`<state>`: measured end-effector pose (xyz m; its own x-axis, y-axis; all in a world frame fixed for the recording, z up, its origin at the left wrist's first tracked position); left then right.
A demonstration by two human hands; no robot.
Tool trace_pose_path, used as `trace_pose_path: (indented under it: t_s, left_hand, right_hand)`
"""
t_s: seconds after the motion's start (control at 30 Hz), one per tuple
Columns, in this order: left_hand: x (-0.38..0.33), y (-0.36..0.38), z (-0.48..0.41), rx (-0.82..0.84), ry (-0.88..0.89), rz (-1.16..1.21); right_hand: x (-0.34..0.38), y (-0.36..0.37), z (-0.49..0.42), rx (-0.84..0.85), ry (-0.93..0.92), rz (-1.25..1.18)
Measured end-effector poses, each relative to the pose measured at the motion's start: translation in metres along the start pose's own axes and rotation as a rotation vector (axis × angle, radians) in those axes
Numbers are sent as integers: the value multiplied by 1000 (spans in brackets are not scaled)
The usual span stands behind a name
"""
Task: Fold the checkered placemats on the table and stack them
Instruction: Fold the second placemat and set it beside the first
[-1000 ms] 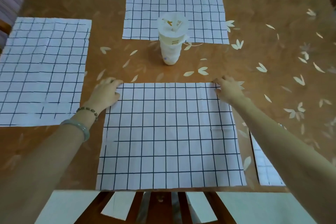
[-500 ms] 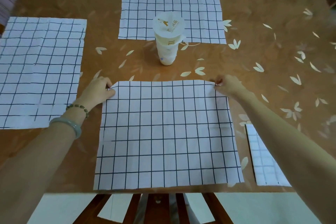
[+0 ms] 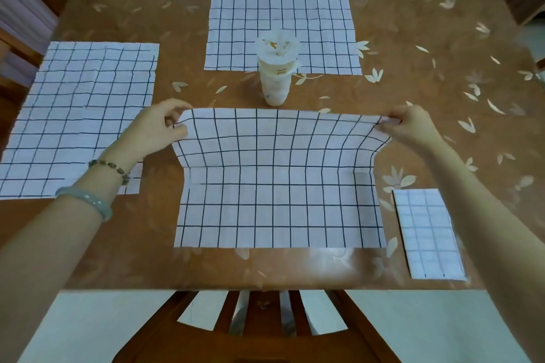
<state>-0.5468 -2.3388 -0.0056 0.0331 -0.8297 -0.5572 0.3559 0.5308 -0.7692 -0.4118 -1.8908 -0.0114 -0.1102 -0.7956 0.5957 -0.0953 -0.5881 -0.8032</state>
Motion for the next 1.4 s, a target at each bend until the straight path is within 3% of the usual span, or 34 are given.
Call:
trace_pose_path:
  t_s: [0.27,0.57,0.97,1.07,1.13,1.23,1.3,1.4]
  left_hand:
    - [28,13,64,116,108,-286]
    - [74,69,90,211,132,-590]
    - [87,89,102,425,-31,-786]
    - [75,87,104,331,14,-582]
    - [65,96,103,175,124,-430]
    - [39,132,93,35,277,-456]
    - [21,163,85,40,280,-500]
    - [7,199,74,30,230,-591]
  right_hand:
    - [-1,14,91,125,84,-28]
    - [-20,77,151,344,49,156]
    - [-12,89,159,537,137,241]
    - [-13,81,159,511,163,283]
    - [-4,83,153,328,137,265]
    - [42,117,132,47,-19,186]
    - [71,160,116,55,-140,144]
    - [92,218,92,204,-285,225]
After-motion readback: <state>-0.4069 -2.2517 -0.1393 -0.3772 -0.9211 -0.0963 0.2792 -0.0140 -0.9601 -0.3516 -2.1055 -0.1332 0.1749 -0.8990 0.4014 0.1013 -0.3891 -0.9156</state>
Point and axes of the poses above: each hand's wrist, its own z-axis away from the middle knuckle, its own y-axis out of the palm, x = y × z, the point moved 2 cm from there along -z, towards the middle knuckle, and after that the axes turned 14 degrees about -y, right-handed, at the moved point
